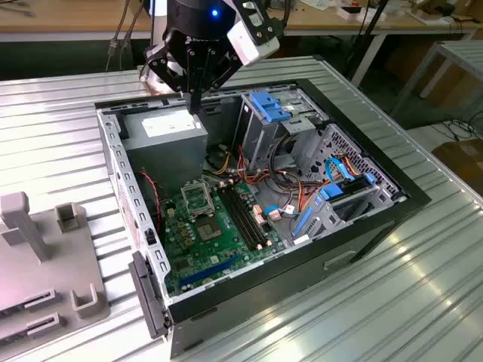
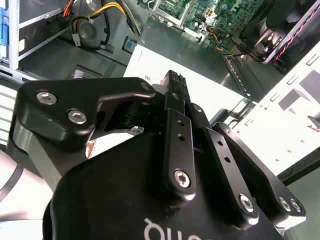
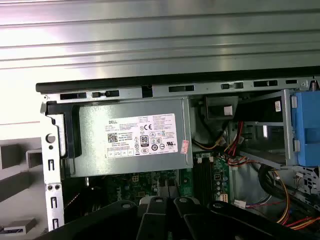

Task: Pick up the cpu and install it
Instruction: 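Reach for the cpu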

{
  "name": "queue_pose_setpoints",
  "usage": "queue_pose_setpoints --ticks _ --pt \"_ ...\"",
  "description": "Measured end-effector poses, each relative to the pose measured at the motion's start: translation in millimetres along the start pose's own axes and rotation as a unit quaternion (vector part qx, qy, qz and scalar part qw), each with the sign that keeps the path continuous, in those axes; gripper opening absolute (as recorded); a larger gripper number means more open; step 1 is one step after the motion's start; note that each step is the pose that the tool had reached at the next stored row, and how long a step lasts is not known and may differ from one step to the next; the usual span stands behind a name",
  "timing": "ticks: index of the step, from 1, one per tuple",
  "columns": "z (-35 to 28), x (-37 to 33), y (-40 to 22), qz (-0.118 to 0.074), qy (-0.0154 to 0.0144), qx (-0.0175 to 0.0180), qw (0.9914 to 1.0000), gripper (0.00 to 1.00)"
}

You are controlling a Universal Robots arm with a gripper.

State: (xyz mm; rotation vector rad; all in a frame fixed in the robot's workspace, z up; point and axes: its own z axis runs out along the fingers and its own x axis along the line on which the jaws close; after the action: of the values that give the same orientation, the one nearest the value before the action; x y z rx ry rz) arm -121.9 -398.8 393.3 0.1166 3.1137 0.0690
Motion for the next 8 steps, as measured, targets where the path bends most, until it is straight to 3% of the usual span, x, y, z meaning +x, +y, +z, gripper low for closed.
queue_pose_setpoints --ticks 8 --pt "-0.1 1.9 -0.1 0.000 0.0000 0.0000 1.00000 0.11"
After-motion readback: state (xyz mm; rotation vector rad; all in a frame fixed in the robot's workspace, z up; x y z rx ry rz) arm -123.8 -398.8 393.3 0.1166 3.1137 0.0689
